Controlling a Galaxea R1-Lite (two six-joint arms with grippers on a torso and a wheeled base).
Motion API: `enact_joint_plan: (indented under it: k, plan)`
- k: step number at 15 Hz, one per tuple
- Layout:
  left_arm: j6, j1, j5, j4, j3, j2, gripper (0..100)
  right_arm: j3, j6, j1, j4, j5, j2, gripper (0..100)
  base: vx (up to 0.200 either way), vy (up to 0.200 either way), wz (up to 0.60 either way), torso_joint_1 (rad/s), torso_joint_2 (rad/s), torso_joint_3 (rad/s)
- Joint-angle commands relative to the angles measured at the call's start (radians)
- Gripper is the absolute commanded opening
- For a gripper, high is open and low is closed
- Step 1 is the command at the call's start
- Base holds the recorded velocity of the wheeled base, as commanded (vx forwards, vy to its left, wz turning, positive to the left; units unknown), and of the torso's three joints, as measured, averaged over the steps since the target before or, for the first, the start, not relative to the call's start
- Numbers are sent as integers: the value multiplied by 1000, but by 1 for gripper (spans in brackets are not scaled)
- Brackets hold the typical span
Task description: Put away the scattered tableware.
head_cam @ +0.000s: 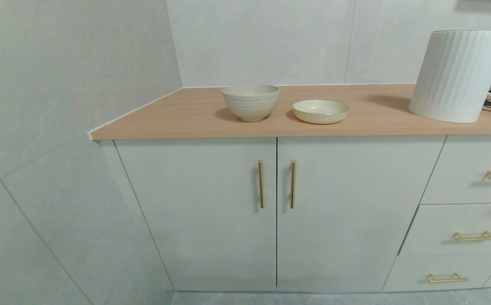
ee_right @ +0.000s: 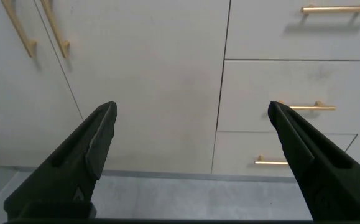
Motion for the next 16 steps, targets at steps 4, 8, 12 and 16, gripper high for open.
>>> enact_joint_plan:
  k: [4,8,12,16]
  plan:
    - [0,0,1,0,0,0,100,-207,90,94,58,201,217,100,0,0,0,0,0,0]
    - [0,0,1,0,0,0,100,-348,88,163,47,384,643,100,0,0,0,0,0,0]
    - [0,0,1,0,0,0,100,-536,91,236,-121,450,1056,100,0,0,0,0,0,0]
    - [0,0,1,0,0,0,100,-739,174,378,-258,513,1398,100,0,0,0,0,0,0]
